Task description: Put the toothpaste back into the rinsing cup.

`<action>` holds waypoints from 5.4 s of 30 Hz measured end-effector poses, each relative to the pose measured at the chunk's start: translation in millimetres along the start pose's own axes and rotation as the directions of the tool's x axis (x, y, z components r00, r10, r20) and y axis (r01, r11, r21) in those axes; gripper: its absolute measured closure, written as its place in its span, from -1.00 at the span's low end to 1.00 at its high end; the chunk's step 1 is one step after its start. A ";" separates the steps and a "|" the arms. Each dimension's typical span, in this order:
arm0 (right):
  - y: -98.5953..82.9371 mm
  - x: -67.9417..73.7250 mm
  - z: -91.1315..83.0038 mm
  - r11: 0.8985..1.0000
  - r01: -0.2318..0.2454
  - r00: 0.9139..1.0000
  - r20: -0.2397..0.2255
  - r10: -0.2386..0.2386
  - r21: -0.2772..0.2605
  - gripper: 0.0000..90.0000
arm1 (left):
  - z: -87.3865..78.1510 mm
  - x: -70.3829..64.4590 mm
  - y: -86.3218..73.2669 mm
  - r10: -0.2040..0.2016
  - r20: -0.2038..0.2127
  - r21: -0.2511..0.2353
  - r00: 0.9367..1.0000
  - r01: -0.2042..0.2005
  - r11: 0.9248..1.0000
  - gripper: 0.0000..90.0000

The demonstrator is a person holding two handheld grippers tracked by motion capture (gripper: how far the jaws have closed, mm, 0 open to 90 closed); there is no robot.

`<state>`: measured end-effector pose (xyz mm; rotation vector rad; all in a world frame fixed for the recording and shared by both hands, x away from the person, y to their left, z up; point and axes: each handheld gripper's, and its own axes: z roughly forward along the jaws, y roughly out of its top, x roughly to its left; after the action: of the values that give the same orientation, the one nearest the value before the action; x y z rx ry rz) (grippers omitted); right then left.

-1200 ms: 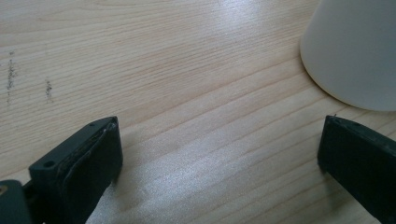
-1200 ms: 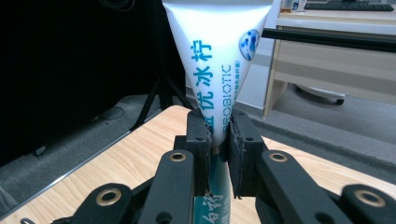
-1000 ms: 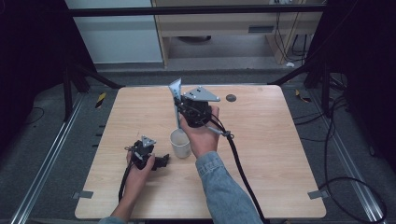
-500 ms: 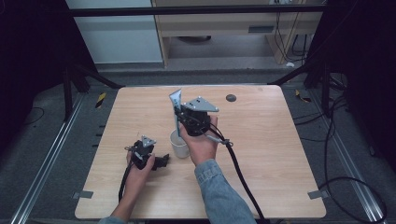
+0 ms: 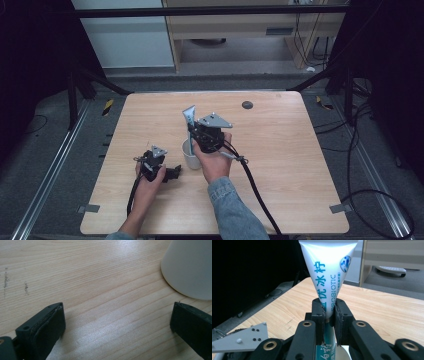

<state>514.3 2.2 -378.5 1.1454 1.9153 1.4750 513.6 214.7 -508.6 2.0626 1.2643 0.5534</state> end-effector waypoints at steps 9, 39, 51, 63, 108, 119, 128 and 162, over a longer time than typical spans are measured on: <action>-6.4 -2.1 3.2 1.000 -0.007 1.000 0.003 0.007 0.007 0.77 | 0.1 0.1 0.1 0.000 0.001 0.000 1.000 0.000 1.000 -1.00; -27.1 -7.4 12.7 0.998 -0.043 0.999 0.014 0.042 0.039 0.77 | 0.2 0.2 0.3 0.001 0.003 0.001 1.000 -0.001 1.000 -1.00; -32.2 -8.7 14.9 0.997 -0.050 0.999 0.012 0.050 0.050 0.77 | 0.2 0.2 0.3 0.000 0.002 0.001 1.000 0.000 1.000 -1.00; -35.9 -9.3 18.1 0.996 -0.062 0.998 0.004 0.062 0.066 0.77 | 0.2 0.2 0.3 0.000 0.002 0.001 1.000 0.000 1.000 -1.00; -36.3 -27.1 20.8 0.981 -0.170 0.983 -0.054 0.175 0.094 0.73 | 0.1 0.2 0.5 0.001 0.001 0.004 1.000 -0.001 1.000 -1.00; -40.9 -29.7 19.4 0.978 -0.185 0.980 -0.052 0.191 0.099 0.67 | 0.1 0.2 0.5 0.001 0.001 0.004 1.000 -0.001 1.000 -1.00; -43.0 -29.4 18.9 0.977 -0.185 0.980 -0.047 0.191 0.106 0.57 | 0.2 0.2 0.5 0.000 0.001 0.004 1.000 0.000 1.000 -1.00; -33.7 -29.8 -3.8 0.988 -0.068 0.998 -0.003 0.069 0.141 -0.09 | 0.2 0.2 0.5 0.001 0.000 0.004 1.000 -0.001 1.000 -1.00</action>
<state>516.4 -27.2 -412.7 1.2817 2.0312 1.3997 514.1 214.6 -508.3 2.0662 1.2655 0.5511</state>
